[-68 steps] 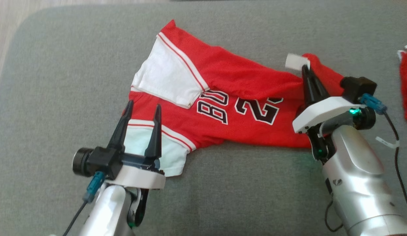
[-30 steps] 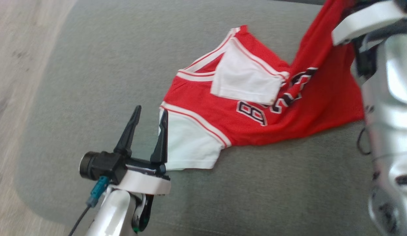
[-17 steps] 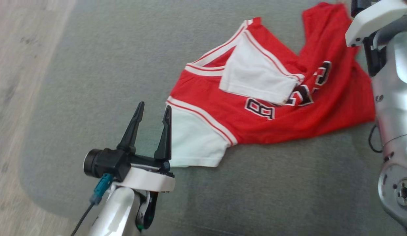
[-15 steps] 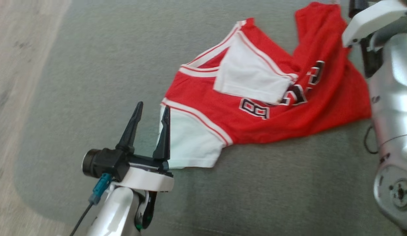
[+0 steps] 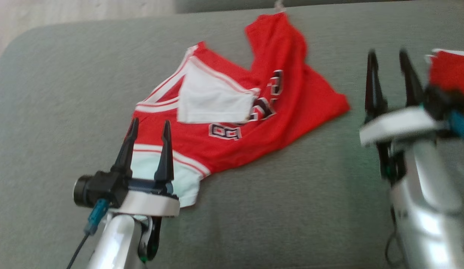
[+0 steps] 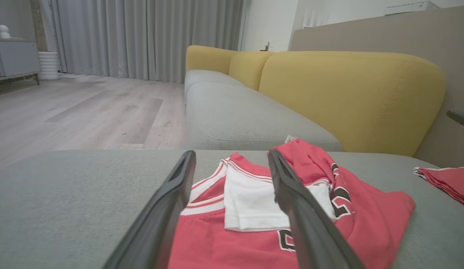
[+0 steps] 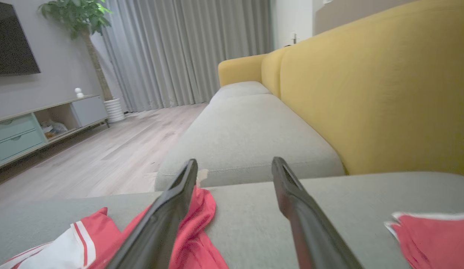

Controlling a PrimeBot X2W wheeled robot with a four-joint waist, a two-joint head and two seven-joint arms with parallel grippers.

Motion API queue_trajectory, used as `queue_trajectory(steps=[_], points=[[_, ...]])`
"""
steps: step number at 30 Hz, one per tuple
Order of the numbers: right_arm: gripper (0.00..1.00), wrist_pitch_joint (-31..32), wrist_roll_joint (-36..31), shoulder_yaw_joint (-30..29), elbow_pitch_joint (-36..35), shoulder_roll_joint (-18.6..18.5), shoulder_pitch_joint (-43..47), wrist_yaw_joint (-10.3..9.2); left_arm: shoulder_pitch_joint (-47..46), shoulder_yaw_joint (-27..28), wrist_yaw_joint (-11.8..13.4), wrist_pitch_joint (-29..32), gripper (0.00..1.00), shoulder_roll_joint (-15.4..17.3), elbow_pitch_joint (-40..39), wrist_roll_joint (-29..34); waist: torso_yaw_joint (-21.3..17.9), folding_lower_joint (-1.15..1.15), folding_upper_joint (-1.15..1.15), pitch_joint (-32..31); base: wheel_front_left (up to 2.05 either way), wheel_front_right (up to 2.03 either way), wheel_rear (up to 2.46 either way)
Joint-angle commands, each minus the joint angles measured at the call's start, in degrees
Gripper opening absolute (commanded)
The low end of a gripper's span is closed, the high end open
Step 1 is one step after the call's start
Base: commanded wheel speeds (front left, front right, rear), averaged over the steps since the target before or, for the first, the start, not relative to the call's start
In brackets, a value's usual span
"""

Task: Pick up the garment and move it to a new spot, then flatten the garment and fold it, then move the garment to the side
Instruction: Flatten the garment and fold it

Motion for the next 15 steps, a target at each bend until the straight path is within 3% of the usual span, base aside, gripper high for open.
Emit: queue_trajectory(steps=[1,9,15], points=[[1.00,-0.61,1.50,1.43,-4.32,0.97,1.68,-0.05,0.46,2.40,-0.13,-0.46,1.00,0.98,-1.72,0.53,-3.41,0.00,0.00,-2.12,0.00,0.00,0.00],[1.00,-0.62,5.12,1.33,-12.87,0.98,17.11,-0.05,2.13,3.09,-0.34,-0.46,1.00,0.66,-2.01,0.85,-5.49,0.00,0.00,-2.98,0.00,0.00,0.00],[1.00,-0.62,4.53,0.31,-12.21,0.98,18.94,-0.05,1.65,2.52,-0.96,-0.46,1.00,0.31,-2.07,1.20,-4.23,0.00,0.00,-1.69,0.00,0.00,0.00]])
